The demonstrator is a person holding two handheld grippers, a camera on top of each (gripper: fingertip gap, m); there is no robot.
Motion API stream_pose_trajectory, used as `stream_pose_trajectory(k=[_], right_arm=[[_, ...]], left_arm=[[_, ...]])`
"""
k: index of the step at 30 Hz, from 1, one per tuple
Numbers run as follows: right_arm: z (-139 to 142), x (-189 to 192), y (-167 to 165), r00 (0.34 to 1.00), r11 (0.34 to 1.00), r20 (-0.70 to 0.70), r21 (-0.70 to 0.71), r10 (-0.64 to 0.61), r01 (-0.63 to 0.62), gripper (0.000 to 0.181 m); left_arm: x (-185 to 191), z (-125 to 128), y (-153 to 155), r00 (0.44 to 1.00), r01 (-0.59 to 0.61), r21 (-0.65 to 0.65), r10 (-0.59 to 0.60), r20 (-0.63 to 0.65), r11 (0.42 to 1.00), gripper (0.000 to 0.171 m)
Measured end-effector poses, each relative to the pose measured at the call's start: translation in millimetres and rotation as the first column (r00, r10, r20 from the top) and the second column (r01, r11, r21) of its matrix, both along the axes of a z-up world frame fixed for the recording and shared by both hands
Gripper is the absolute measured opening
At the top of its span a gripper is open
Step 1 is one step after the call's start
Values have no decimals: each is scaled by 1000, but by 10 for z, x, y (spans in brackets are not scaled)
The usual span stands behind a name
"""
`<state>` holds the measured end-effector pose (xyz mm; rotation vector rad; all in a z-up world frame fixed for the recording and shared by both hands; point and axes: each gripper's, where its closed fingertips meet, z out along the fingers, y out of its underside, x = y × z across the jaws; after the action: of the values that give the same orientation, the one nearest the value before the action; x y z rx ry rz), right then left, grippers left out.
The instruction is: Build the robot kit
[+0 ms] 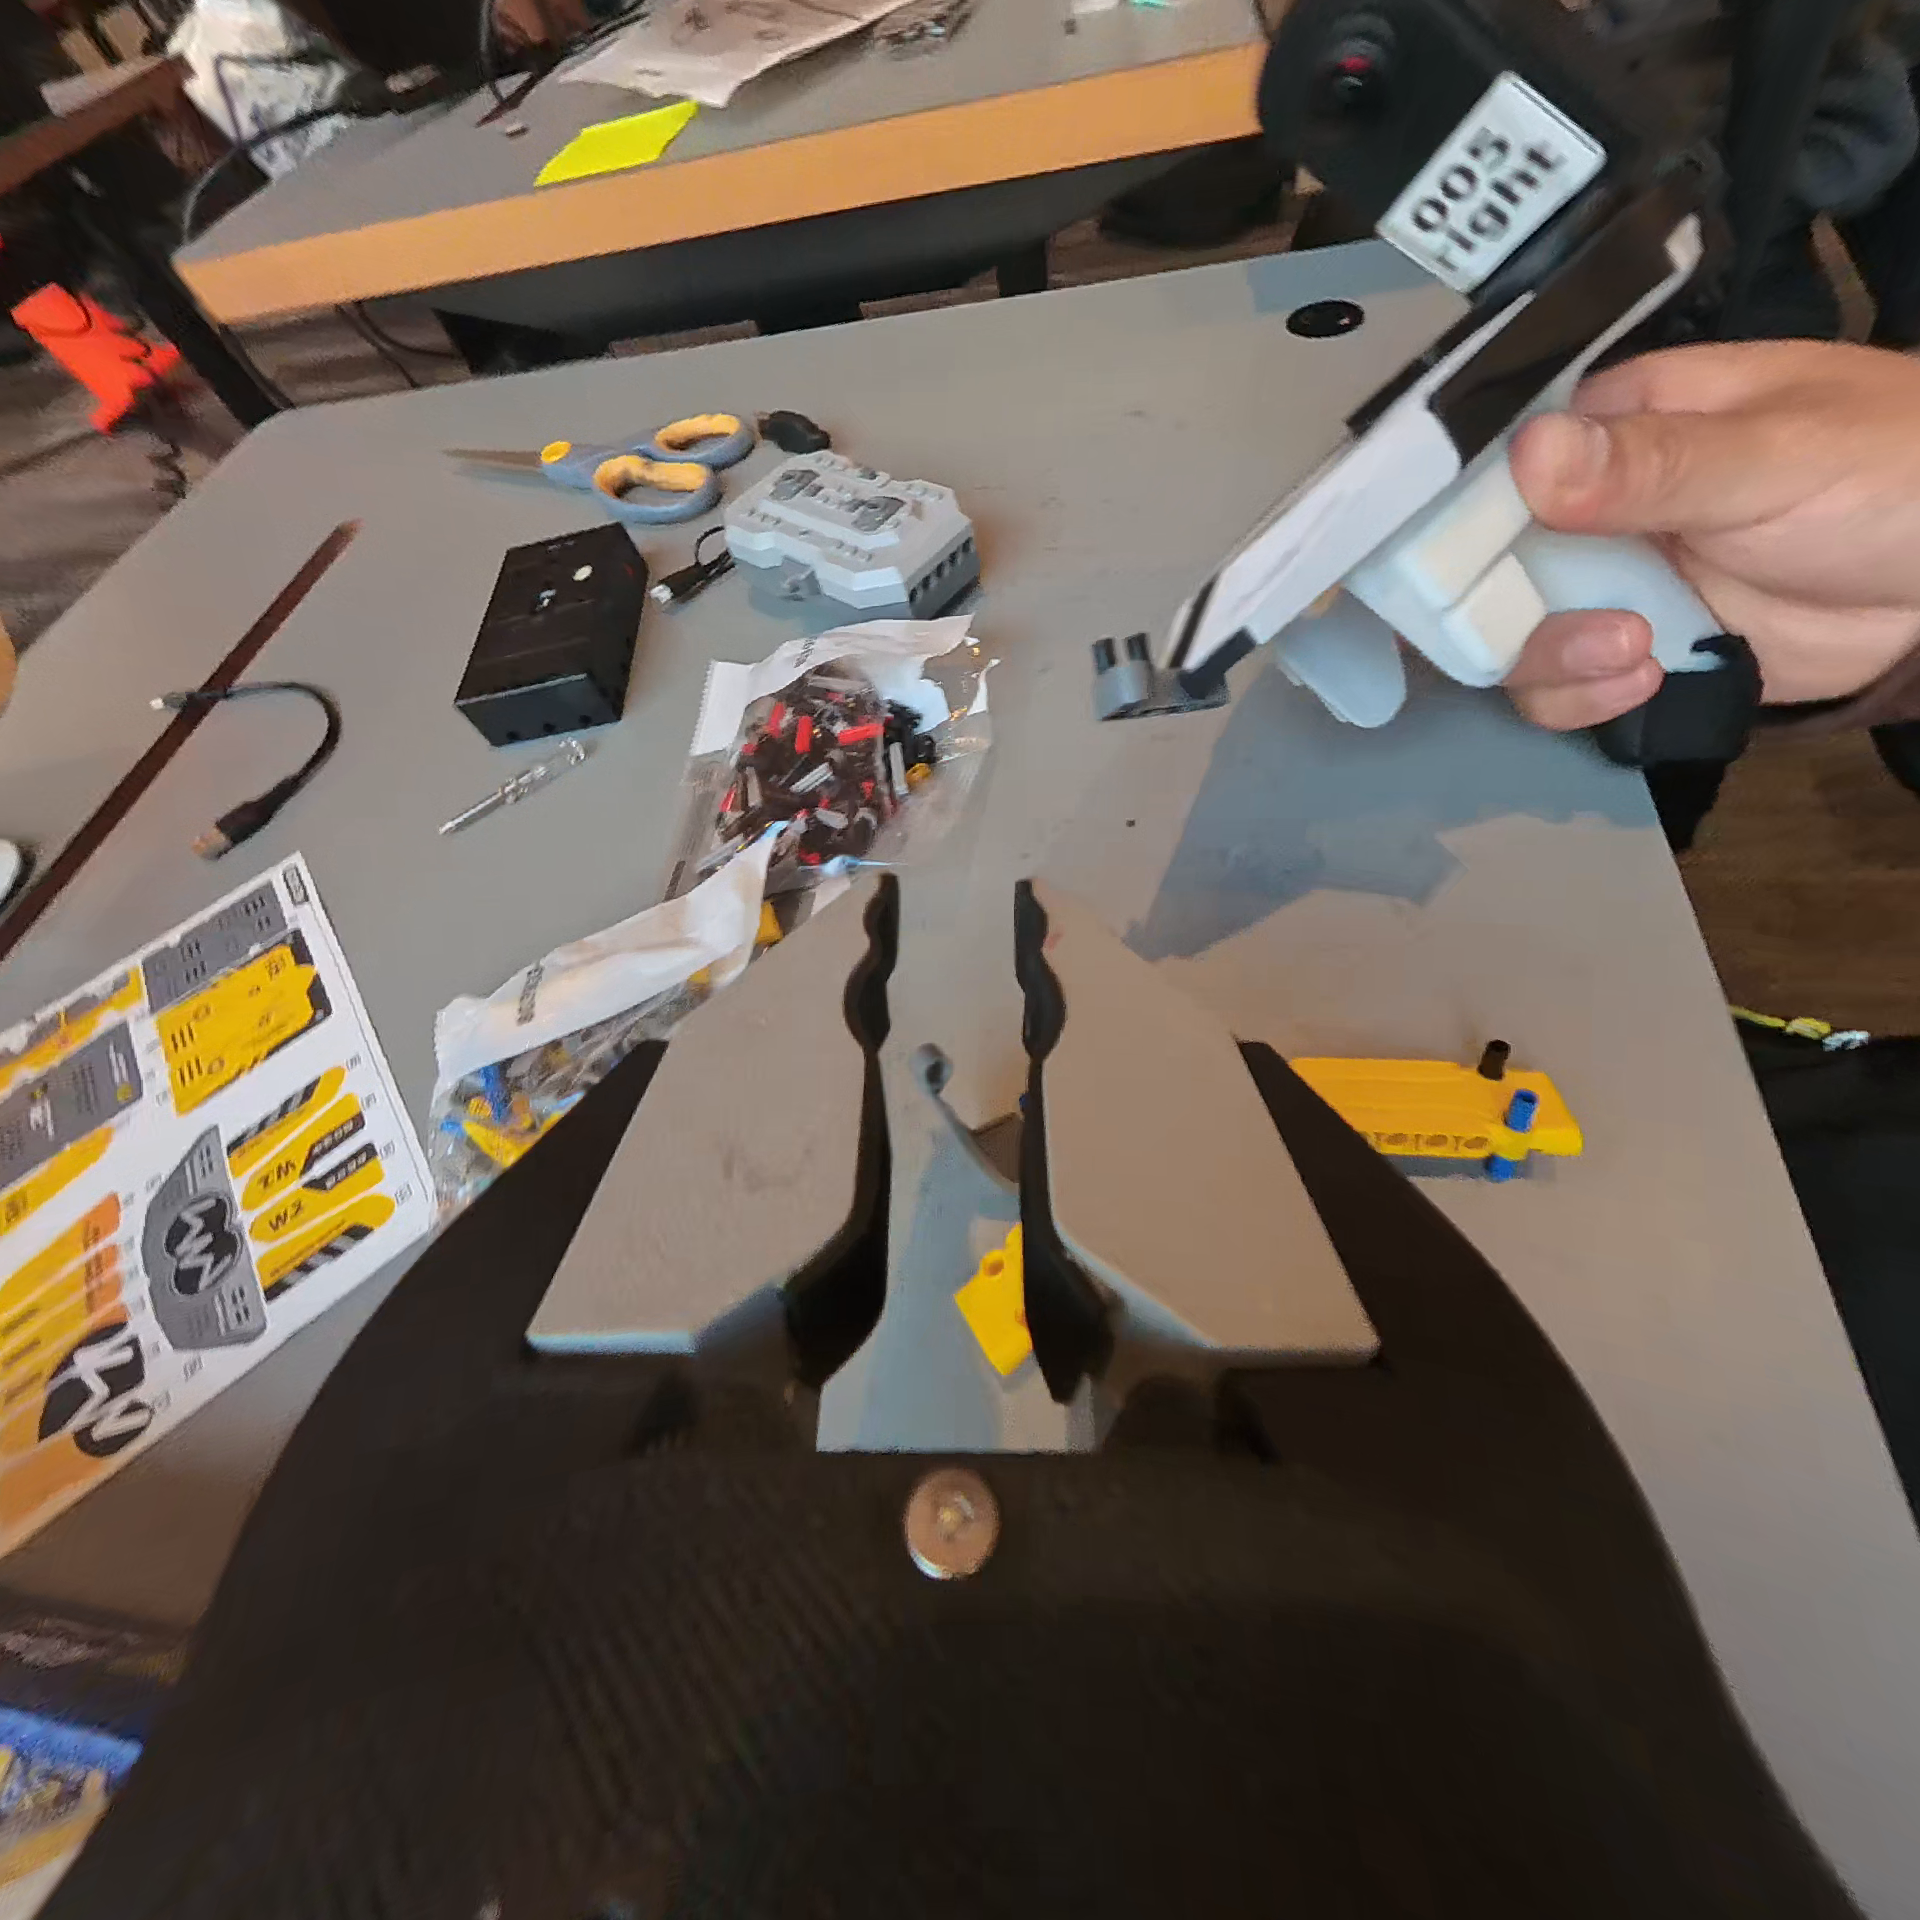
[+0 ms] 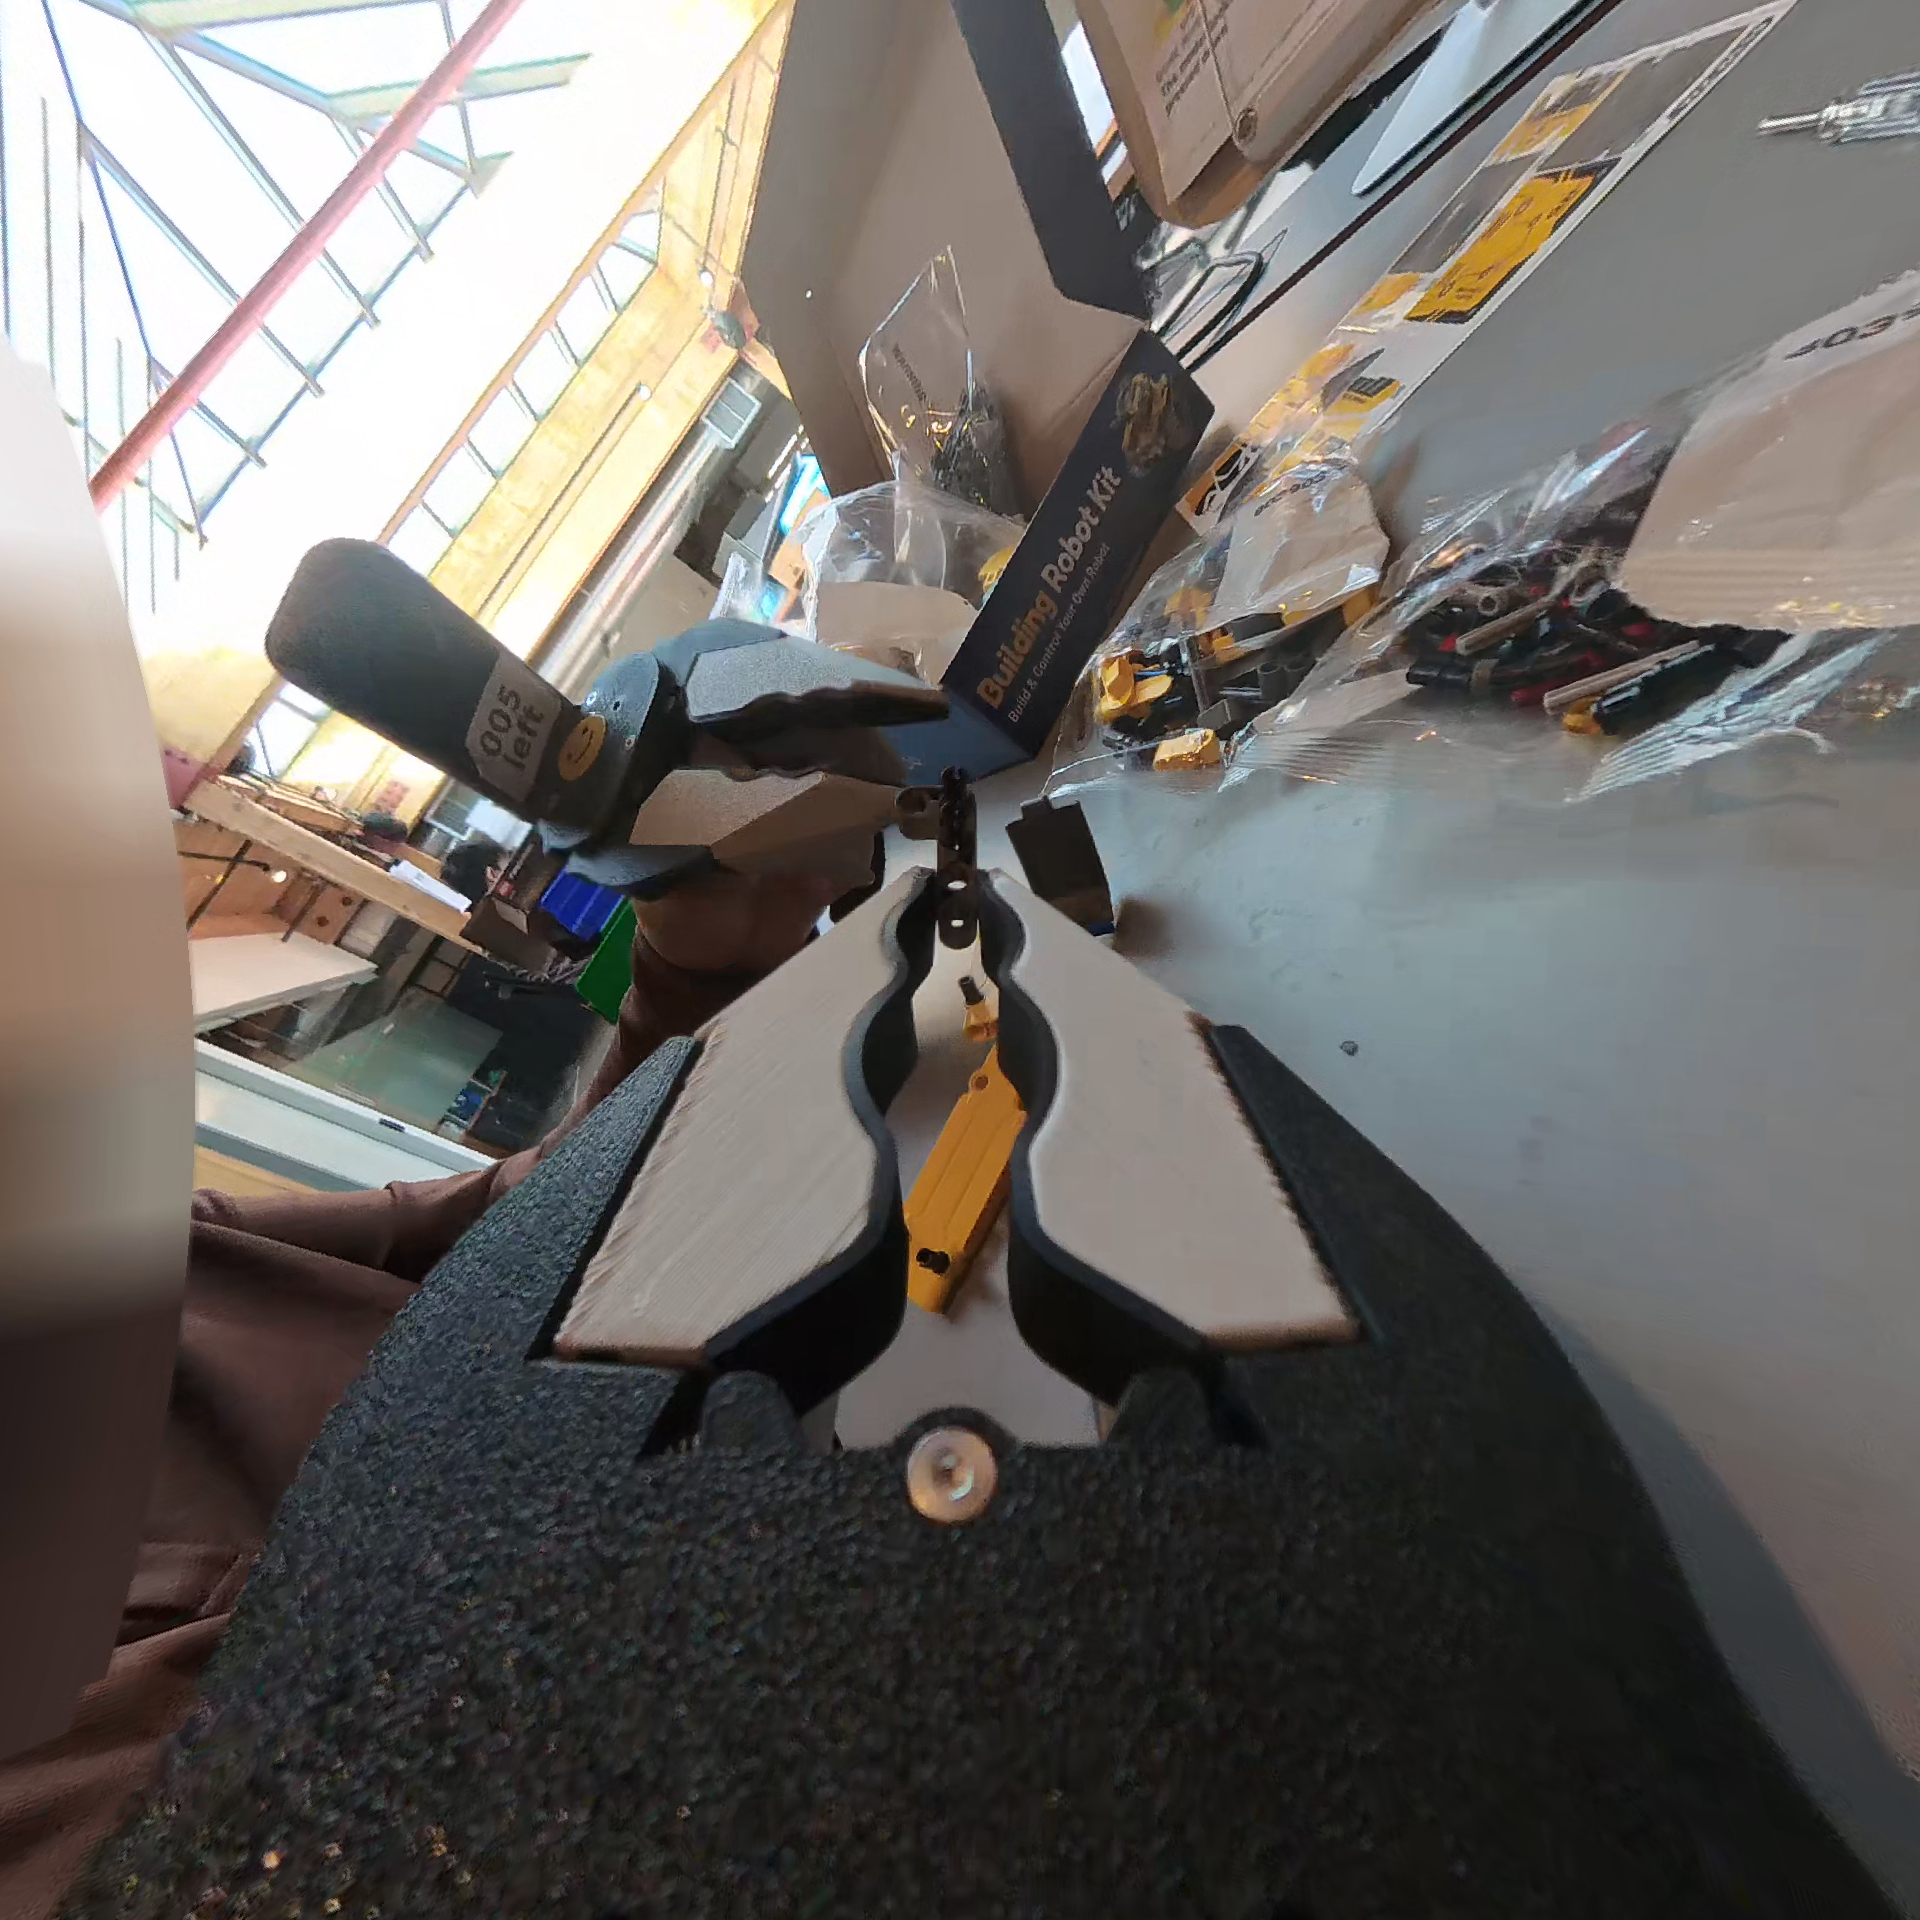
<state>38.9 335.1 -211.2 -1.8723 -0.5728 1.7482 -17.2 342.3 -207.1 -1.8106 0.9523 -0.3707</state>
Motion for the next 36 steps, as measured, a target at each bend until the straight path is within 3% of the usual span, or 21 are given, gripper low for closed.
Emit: stream_pose_trajectory(k=[3,7,13,22,36], right_arm=[[-17,-28,-26,1000,1000,0,-12,13,-13,7],[-44,-112,-111,998,998,19,-2,57,-56,7],[-56,-128,-150,997,997,22,-7,73,-73,7],[-77,-214,-204,995,994,13,-42,99,-98,7],[-87,-219,-212,995,993,5,-61,102,-101,7]], left_arm=[[-61,37,21,998,-7,-20,8,57,1000,14],[-99,6,69,999,-46,10,46,14,999,7],[61,-83,-3,1000,12,-32,-12,20,999,13],[305,-209,-224,985,151,-22,-152,-84,988,13],[302,-284,-210,982,143,-24,-145,-119,989,8]])
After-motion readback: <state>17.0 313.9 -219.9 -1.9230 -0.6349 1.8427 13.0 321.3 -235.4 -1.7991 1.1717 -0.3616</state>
